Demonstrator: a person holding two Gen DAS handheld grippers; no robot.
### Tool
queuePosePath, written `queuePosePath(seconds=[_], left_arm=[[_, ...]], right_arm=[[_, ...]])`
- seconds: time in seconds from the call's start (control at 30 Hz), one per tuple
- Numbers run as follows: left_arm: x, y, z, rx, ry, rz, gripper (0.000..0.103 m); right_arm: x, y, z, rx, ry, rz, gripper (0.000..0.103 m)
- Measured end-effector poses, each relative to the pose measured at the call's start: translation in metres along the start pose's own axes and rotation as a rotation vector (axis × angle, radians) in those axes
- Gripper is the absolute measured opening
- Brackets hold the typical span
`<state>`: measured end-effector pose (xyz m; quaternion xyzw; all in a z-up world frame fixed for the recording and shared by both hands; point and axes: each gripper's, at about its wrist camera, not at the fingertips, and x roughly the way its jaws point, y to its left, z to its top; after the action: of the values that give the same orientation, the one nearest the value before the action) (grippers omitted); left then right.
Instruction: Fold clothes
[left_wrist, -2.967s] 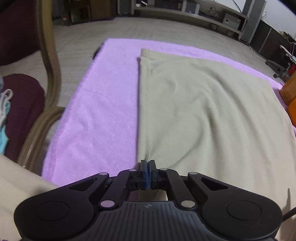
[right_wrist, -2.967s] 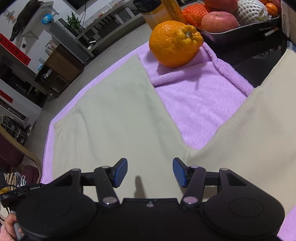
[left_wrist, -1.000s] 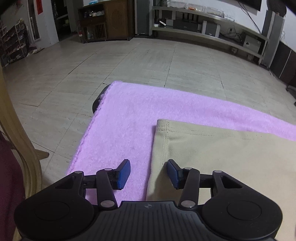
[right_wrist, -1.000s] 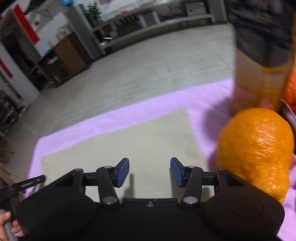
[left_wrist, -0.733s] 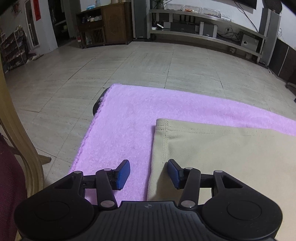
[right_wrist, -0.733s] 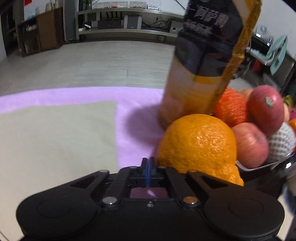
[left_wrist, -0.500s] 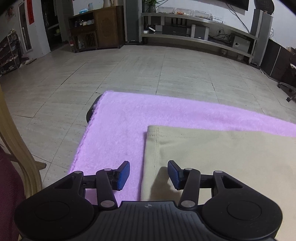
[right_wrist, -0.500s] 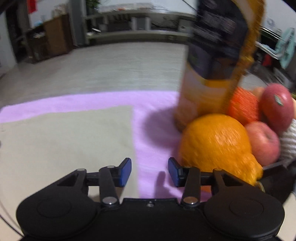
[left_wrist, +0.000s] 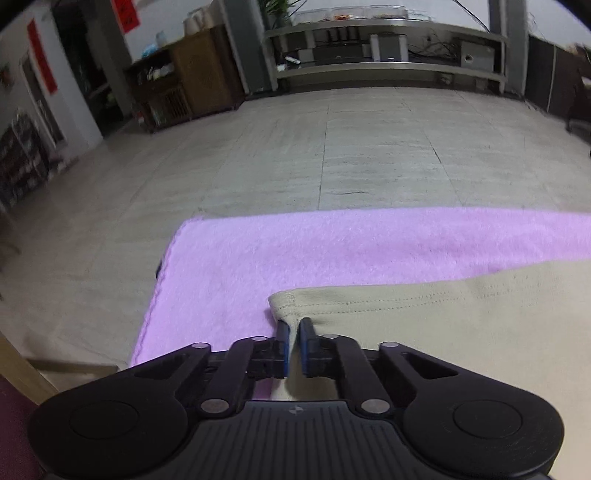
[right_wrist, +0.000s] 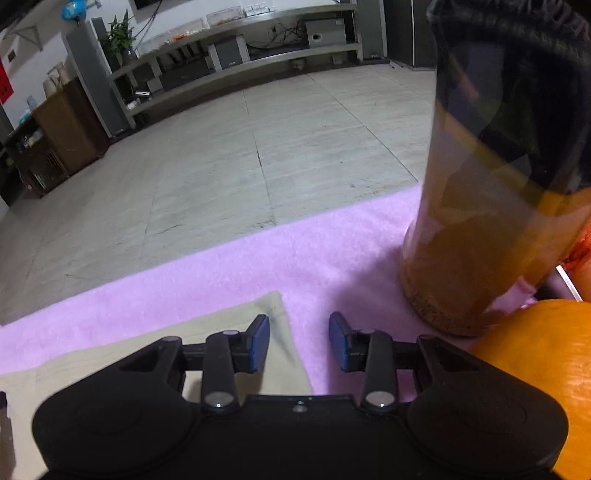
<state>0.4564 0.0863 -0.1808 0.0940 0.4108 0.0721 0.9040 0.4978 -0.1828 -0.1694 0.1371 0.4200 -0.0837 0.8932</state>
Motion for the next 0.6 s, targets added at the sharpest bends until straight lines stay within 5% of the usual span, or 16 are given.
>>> queuePosePath(seconds=[0.03, 0.13, 0.23, 0.4, 0.47, 0.53, 0.57, 0.6], left_arm=[[-0.003, -0.002, -0.001, 0.008, -0.021, 0.013, 0.002], [-0.004, 0.006, -0.001, -0.048, -0.066, 0.027, 0.005], [0.008, 0.002, -0.006, -0.030, -0.058, 0.077, 0.012], [0.005, -0.001, 0.001, -0.022, -0.026, 0.079, 0.010], [-0.005, 0.009, 0.004, -0.055, -0.001, 0.089, 0.036], [-0.030, 0.027, 0.000, -0.125, -0.045, 0.125, 0.060], [-0.049, 0.038, -0.006, -0.181, -0.080, 0.112, 0.070], [-0.068, 0.048, -0.015, -0.218, -0.098, 0.084, 0.068]], right_arm=[[0.002, 0.001, -0.001, -0.014, -0.009, 0.011, 0.002], [-0.011, 0.012, -0.004, -0.098, -0.166, -0.078, 0.002], [0.013, 0.018, -0.010, -0.135, -0.099, -0.146, 0.003], [0.019, 0.039, -0.011, -0.216, -0.092, -0.228, 0.005], [0.017, 0.039, 0.000, -0.199, -0.027, -0.226, 0.011], [0.002, 0.034, 0.010, -0.146, 0.011, -0.192, 0.036], [-0.025, 0.027, 0.006, -0.105, -0.029, -0.095, 0.040], [-0.055, 0.020, -0.001, -0.063, -0.076, 0.018, 0.044]])
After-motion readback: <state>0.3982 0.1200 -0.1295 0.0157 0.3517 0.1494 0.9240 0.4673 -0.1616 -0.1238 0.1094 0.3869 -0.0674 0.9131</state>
